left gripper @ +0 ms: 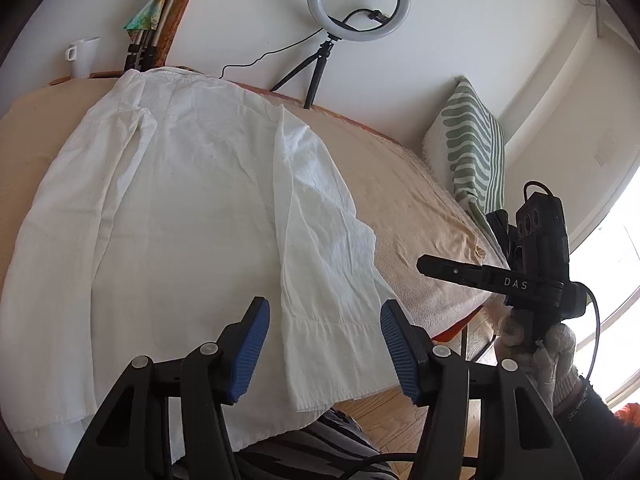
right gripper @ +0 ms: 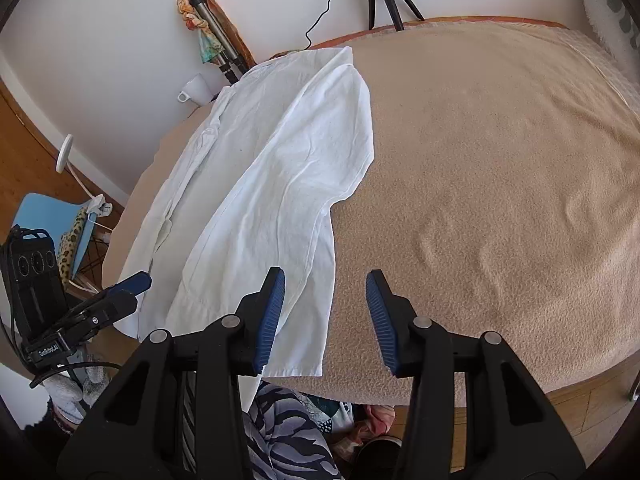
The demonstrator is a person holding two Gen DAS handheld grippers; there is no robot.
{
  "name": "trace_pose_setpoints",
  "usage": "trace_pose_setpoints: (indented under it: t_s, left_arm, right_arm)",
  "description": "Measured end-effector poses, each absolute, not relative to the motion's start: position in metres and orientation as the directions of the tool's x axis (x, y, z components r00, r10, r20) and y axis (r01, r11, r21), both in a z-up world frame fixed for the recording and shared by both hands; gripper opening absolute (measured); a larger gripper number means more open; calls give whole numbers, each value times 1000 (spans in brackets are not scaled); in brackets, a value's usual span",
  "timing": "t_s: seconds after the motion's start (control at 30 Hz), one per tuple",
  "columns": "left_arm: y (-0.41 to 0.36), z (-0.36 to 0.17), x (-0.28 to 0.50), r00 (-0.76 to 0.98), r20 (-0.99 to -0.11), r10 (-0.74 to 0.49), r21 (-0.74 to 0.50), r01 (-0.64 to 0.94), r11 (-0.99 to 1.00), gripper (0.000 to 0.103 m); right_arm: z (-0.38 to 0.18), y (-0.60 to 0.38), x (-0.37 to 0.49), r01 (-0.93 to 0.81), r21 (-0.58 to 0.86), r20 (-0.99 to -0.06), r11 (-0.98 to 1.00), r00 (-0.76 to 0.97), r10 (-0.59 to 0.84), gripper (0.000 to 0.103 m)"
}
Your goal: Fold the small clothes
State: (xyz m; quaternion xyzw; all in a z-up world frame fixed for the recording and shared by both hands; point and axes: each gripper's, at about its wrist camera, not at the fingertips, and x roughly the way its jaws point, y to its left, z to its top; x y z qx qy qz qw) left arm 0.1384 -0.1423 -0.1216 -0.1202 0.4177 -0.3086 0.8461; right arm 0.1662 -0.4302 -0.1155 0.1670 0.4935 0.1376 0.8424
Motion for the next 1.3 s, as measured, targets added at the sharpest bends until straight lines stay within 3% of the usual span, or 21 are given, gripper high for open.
trace_pose_setpoints:
  t_s: [0.17,0.33,0.53,0.63,0.7,0.73,0.87,1.07,1.13,1.3]
  left_arm:
    - [-202,-121,122,425,-674,-605,-325,564,759,61]
    - [-252,-135,118,383,-712,-589,-273,622,734,68]
    - [-293,-152,116,443,-760,-475,-82,661,746,68]
    - [-297,-157,122,453,-779,-434,-49,647,761,59]
    - [-296,-161,129,458,-789,-410,-29,638,769,44]
    - [-294,-162,131,457,-788,-412,-35,635,772,41]
    - [-273,-158,143,431,-756,-493,-166,602,781,4]
    - [-236,-134,139,428,-665,-612,-361,533,765,3]
    - [-229,-127,137,436,-641,-632,-396,517,759,3]
    - [-216,-120,137,443,-605,-661,-466,476,746,3]
  right_arm:
    - [-113,-462,152,-2,458,-757,889,525,390,46]
    - [-105,-486,141,30,473,-739,880,557,378,46]
    - [-97,-508,130,49,467,-729,883,586,353,46]
    - [-95,-514,127,52,468,-725,882,594,349,46]
    - [-95,-516,127,51,476,-719,878,597,355,46]
    - [-95,-517,127,51,479,-717,877,599,357,46]
    - [-96,-514,133,42,494,-709,868,598,374,46]
    - [-103,-496,159,-7,540,-689,842,570,447,50]
    - [-112,-489,177,-7,581,-677,814,551,488,57]
    - [-138,-468,227,0,697,-615,717,514,597,59]
